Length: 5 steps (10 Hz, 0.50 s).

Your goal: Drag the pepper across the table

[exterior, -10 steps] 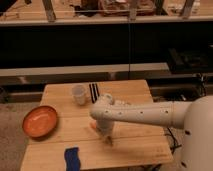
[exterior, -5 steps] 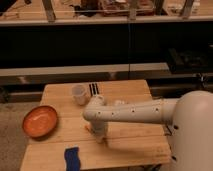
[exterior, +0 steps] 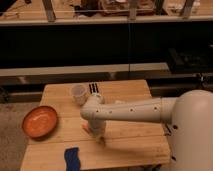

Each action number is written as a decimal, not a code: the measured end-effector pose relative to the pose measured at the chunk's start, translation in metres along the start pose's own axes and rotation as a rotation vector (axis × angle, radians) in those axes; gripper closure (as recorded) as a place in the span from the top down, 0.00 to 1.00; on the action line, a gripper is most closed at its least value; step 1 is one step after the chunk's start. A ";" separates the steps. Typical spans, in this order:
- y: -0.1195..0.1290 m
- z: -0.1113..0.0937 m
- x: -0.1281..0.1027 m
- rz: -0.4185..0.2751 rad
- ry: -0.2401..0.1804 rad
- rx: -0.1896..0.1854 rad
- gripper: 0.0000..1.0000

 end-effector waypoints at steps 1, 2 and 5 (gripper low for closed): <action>-0.002 0.000 0.003 -0.008 -0.005 -0.003 0.00; -0.003 0.003 0.005 -0.015 -0.011 -0.005 0.00; -0.003 0.007 0.010 -0.017 -0.019 -0.006 0.00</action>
